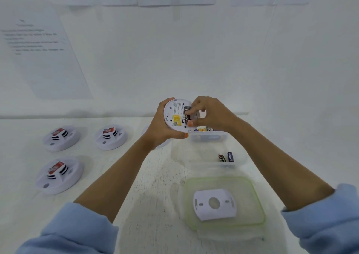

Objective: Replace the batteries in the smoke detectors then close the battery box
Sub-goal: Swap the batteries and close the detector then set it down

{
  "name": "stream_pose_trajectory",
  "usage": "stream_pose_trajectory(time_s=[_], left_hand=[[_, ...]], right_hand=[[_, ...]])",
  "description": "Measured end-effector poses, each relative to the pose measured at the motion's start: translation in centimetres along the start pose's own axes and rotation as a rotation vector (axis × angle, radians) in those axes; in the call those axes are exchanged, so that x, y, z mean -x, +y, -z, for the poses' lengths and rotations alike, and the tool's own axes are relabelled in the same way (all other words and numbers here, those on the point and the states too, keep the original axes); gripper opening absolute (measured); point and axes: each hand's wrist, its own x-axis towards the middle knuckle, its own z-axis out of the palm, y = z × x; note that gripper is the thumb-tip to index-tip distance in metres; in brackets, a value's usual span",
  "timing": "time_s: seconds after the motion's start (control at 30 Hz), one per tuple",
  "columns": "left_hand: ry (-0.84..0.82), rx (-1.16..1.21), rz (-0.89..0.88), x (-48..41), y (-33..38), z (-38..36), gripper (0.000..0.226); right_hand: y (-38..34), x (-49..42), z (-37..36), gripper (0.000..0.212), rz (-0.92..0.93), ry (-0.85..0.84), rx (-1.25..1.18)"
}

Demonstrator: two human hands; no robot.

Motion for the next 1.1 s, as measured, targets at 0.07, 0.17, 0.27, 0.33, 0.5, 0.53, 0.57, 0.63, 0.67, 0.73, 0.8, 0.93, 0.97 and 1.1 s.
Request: stream_pose_trajectory(time_s=[0.07, 0.17, 0.27, 0.33, 0.5, 0.53, 0.57, 0.63, 0.67, 0.73, 0.8, 0.93, 0.97, 1.1], left_hand=[[-0.017, 0.022, 0.011, -0.1, 0.2, -0.1, 0.094], [-0.037, 0.061, 0.026, -0.3, 0.5, -0.2, 0.091], [-0.036, 0.082, 0.031, -0.5, 0.4, -0.3, 0.091], [-0.037, 0.083, 0.03, -0.6, 0.3, -0.2, 0.091], [-0.043, 0.063, 0.025, -0.8, -0.1, -0.2, 0.094], [-0.036, 0.057, 0.027, -0.9, -0.4, -0.1, 0.093], [-0.029, 0.05, 0.028, -1.0, -0.6, -0.1, 0.093], [-0.016, 0.04, 0.043, -1.1, -1.2, 0.2, 0.094], [-0.01, 0.035, 0.055, -1.2, -1.5, 0.4, 0.097], [0.0, 0.017, 0.07, -1.4, -1.9, 1.0, 0.101], [0.014, 0.006, 0.088, -1.6, -2.4, 1.6, 0.101], [0.029, -0.013, 0.101, -2.0, -3.4, 2.1, 0.099], [0.028, -0.01, 0.103, -2.1, -3.6, 2.2, 0.099], [0.025, -0.016, 0.105, -2.3, -4.2, 2.1, 0.099]], right_hand=[[0.4, -0.1, 0.4, 0.037, -0.009, 0.034, -0.132], [0.8, -0.2, 0.7, 0.04, -0.066, -0.05, -0.416], [1.3, -0.4, 0.5, 0.039, -0.078, -0.104, -0.531], [1.5, -0.5, 0.3, 0.038, -0.062, -0.086, -0.496], [1.8, -1.1, -0.4, 0.038, -0.037, -0.049, -0.515], [2.0, -1.2, -0.6, 0.038, -0.041, -0.056, -0.525], [2.0, -1.3, -0.8, 0.036, -0.049, -0.07, -0.534], [2.3, -1.6, -1.1, 0.028, -0.125, -0.072, -0.617], [2.6, -1.9, -1.2, 0.022, -0.207, -0.039, -0.686], [3.6, -2.8, -1.5, 0.017, -0.366, 0.068, -0.715], [5.5, -3.9, -2.3, 0.022, -0.447, 0.053, -0.448], [7.7, -5.7, -4.7, 0.028, -0.413, -0.264, 0.154], [7.9, -6.1, -5.0, 0.033, -0.425, -0.319, 0.201], [7.6, -7.1, -5.8, 0.017, -0.402, -0.402, 0.324]])
